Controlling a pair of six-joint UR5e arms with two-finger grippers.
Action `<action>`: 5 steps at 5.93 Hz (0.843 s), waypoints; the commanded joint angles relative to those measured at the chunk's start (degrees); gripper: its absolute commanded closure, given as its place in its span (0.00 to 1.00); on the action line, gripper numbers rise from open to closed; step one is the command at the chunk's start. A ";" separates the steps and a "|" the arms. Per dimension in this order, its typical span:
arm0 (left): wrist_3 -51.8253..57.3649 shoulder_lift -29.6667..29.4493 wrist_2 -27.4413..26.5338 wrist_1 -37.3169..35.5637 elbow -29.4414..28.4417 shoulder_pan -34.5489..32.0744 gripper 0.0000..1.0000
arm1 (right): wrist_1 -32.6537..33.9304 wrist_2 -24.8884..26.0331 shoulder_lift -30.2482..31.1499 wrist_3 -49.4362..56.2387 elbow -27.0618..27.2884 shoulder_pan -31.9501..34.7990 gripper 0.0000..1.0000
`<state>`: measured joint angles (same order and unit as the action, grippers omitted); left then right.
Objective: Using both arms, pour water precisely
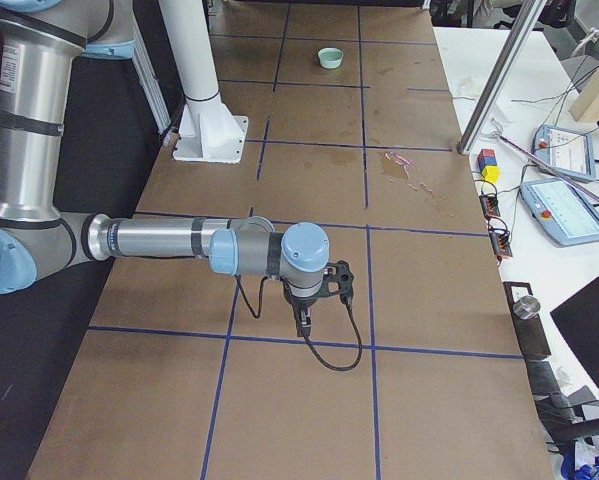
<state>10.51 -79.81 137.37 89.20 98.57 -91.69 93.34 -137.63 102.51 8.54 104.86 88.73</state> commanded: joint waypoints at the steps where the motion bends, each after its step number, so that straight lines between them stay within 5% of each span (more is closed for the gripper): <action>1: -0.13 -0.34 -2.35 -0.07 0.05 3.24 0.00 | -0.09 -0.01 -0.03 -0.02 0.25 -0.05 0.00; 3: -0.05 0.10 -4.23 -0.95 0.75 4.15 0.00 | -1.32 0.08 0.06 -0.02 0.08 -0.05 0.00; 5: -0.05 0.10 1.22 -1.66 2.05 3.98 0.00 | -1.23 0.08 0.15 -0.02 -0.10 -0.05 0.00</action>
<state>10.46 -79.77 136.84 87.72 99.65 -87.62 92.09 -137.59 102.59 8.52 104.88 88.73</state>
